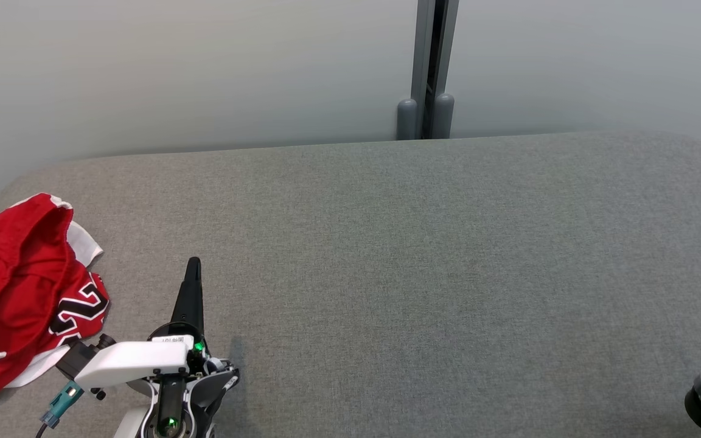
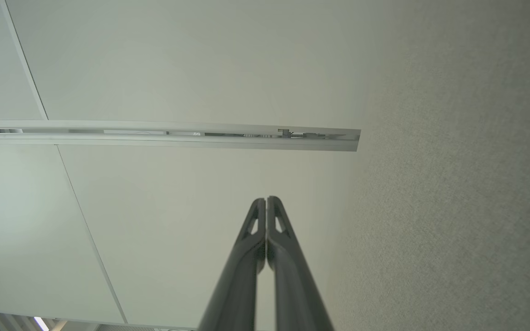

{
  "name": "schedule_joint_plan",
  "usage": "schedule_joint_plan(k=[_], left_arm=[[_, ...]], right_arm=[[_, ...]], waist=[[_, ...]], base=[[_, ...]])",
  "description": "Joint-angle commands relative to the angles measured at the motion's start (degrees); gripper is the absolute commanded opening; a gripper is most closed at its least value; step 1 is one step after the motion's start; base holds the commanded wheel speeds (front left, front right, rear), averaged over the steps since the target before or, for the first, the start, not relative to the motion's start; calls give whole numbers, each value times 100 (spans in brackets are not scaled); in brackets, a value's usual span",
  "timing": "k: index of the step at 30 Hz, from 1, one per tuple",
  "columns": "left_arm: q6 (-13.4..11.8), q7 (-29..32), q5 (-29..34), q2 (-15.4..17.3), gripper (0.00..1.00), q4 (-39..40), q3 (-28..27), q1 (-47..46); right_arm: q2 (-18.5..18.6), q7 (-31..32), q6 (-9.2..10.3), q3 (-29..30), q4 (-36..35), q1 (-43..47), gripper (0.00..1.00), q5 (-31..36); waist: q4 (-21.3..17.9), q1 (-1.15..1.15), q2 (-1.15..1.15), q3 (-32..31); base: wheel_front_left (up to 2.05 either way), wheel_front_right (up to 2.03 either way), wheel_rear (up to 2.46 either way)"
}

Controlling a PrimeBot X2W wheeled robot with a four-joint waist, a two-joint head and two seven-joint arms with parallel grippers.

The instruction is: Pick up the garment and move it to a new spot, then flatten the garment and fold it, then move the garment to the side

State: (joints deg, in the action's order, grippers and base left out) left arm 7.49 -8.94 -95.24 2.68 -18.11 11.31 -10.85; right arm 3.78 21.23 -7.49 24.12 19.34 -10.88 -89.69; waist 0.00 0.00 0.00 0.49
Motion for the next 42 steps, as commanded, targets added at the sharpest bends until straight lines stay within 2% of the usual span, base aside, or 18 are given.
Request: schedule_joint_plan(k=[1,8,9,12,17,29,36,42], left_arm=[[31,-12,16,23,0,5,-18,-76],[31,-12,16,23,0,5,-18,-76],[31,-12,16,23,100,5,-18,-76],[-8,1,-10,-16,100,-120,19,133],[-7,-22,28,-11,100,-104,18,73],[-6,-124,273,38,100,22,-33,-128],[-5,-174,840,73,100,136,-166,-233],[-4,-221,1819,52,100,354,-295,-302]], right_arm=[[39,35,0,14,-2,-20,0,10],[39,35,0,15,-2,-20,0,10],[39,35,0,16,-2,-20,100,10],[-88,-8,0,-11,119,110,100,0],[-99,-196,0,-130,34,102,100,74],[80,-795,0,-629,-152,16,100,596],[185,-1049,0,-817,-329,-40,100,1314],[247,-1320,0,-986,-579,-59,100,2300]], waist=[[0,0,0,0],[0,0,0,0],[0,0,0,0],[0,0,0,0],[1,0,0,3],[7,0,0,6],[11,0,0,8],[20,0,0,14]], base=[[0,0,0],[0,0,0],[0,0,0],[0,0,0],[0,0,0],[0,0,0],[0,0,0],[0,0,0]])
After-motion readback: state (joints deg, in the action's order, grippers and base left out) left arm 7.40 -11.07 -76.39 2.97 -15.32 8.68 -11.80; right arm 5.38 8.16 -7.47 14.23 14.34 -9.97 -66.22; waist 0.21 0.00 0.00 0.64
